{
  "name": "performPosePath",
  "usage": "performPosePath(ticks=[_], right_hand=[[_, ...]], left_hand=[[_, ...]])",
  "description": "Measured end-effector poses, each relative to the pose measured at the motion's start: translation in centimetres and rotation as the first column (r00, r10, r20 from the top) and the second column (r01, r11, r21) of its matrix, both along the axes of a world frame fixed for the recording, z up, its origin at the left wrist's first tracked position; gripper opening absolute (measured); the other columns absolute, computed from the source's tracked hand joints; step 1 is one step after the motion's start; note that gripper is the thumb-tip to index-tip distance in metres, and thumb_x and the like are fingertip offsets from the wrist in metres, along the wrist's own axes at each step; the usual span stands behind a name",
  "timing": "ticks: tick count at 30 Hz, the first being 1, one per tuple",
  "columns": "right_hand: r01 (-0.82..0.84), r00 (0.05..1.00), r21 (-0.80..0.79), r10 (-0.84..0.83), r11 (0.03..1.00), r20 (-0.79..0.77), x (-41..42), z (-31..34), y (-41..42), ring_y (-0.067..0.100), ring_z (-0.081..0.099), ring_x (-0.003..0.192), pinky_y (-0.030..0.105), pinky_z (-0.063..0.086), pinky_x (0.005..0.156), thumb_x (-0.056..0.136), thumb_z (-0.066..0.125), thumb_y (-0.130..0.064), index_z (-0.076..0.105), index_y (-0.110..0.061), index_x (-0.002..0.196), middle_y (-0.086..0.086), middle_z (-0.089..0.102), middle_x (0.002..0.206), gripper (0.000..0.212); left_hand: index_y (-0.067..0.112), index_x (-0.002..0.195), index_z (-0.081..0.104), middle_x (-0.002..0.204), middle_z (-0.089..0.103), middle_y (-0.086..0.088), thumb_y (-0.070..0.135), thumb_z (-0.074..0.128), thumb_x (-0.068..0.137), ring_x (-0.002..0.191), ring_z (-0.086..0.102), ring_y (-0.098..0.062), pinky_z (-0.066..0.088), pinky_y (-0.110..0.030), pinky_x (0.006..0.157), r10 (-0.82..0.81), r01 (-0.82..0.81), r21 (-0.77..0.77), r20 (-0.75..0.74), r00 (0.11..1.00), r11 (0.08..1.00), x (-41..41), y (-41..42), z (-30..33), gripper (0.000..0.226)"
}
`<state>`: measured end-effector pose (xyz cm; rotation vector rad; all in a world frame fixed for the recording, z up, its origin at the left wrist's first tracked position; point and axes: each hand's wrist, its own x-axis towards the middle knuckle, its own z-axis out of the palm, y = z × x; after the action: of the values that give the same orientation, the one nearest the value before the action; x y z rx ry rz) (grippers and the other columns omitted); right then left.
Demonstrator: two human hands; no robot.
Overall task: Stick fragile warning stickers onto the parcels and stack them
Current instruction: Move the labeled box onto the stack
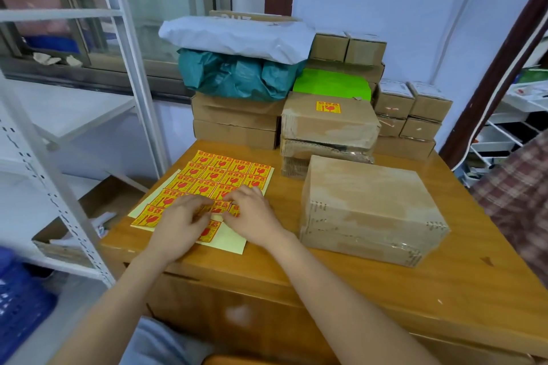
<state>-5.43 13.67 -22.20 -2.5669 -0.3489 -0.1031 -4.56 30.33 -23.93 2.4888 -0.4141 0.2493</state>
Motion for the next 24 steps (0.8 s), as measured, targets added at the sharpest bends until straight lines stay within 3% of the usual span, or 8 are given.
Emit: performPosePath(ticks=[3,11,24], right_hand=[[-0.006,1.000,-0.032,0.006,0.999,0.002,0.2,-0.7,0.1,0.021,0.037,0.121,0.039,0.033,0.101,0.092,0.056,-0.040,0.056,-0.019,0.127,0.000,0.050,0.125,0.041],[0.014,0.993,0.017,-0.015,1.000,0.116,0.3,-1.2,0.6,0.022,0.045,0.112,0.040,0.041,0.093,0.094,0.056,-0.026,0.066,-0.015,0.107,0.002,0.052,0.113,0.019],[0.018,0.988,0.067,-0.028,0.998,0.154,0.5,-0.8,0.6,0.026,0.053,0.099,0.034,0.042,0.073,0.097,0.051,-0.020,0.060,-0.009,0.104,0.008,0.060,0.108,0.016]], left_hand=[[0.020,0.121,0.060,0.121,0.060,0.001,0.020,0.057,0.093,0.114,0.047,-0.013,0.036,-0.026,0.091,0.016,-0.018,-0.052,-0.041,0.999,0.998,0.1,0.1,-0.2,0.029],[0.019,0.131,0.053,0.129,0.056,-0.001,0.021,0.059,0.091,0.122,0.046,-0.018,0.040,-0.034,0.098,0.059,-0.061,-0.028,-0.064,0.996,0.998,-0.1,-0.2,-0.1,0.040],[0.024,0.143,0.035,0.141,0.048,0.002,0.024,0.061,0.090,0.129,0.044,-0.020,0.041,-0.038,0.104,0.076,-0.079,-0.030,-0.104,0.992,0.996,-0.1,-0.3,0.0,0.059]])
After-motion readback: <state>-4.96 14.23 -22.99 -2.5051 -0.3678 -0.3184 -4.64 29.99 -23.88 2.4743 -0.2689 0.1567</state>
